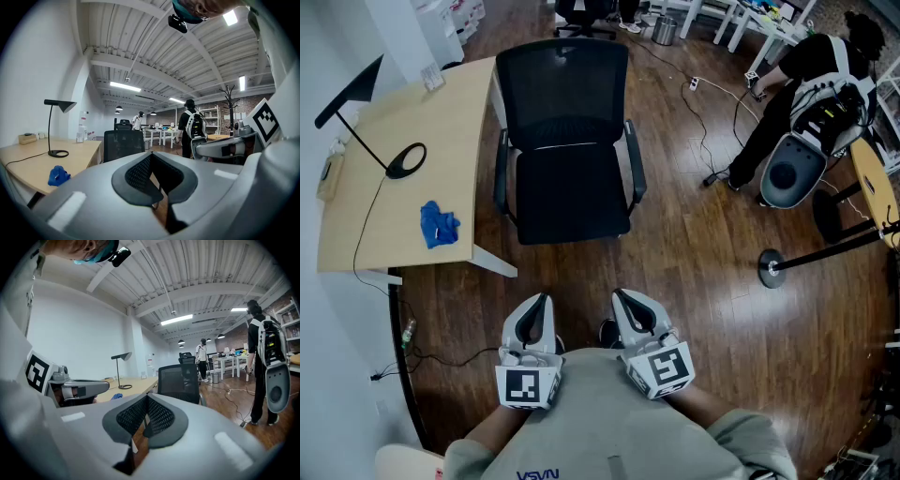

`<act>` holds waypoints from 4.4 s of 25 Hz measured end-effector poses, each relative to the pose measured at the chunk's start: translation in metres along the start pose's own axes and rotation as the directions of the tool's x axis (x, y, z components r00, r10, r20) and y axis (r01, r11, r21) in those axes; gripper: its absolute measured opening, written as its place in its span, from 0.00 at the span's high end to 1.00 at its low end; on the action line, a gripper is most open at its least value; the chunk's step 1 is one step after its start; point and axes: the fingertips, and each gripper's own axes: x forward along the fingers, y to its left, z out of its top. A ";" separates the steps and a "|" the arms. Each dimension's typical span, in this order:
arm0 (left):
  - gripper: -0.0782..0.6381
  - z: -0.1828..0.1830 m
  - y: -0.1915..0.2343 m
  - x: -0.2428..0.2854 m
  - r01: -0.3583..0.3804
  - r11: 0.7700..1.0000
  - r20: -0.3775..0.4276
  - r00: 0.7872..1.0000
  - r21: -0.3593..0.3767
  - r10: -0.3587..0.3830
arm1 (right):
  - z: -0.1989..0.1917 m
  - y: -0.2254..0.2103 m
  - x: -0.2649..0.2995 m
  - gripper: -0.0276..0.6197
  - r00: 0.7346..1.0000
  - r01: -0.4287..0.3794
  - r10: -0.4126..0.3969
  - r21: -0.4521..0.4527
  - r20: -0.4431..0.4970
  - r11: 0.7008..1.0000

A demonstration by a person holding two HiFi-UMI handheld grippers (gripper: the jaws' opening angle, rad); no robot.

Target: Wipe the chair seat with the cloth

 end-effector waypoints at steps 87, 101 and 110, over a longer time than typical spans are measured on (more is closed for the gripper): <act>0.88 -0.135 0.504 -0.020 -0.741 0.643 -0.272 0.670 -0.193 0.691 | -0.187 0.288 0.535 0.58 0.591 -0.675 0.377 -0.182 -0.713 0.715; 0.88 -0.125 0.489 0.018 -0.623 0.757 -0.230 0.780 -0.198 0.582 | -0.141 0.261 0.514 0.75 0.687 -0.552 0.381 -0.104 -0.618 0.827; 0.88 -0.097 0.440 0.092 -0.449 0.878 -0.176 0.889 -0.164 0.422 | -0.079 0.169 0.494 0.76 0.839 -0.356 0.281 -0.079 -0.466 0.931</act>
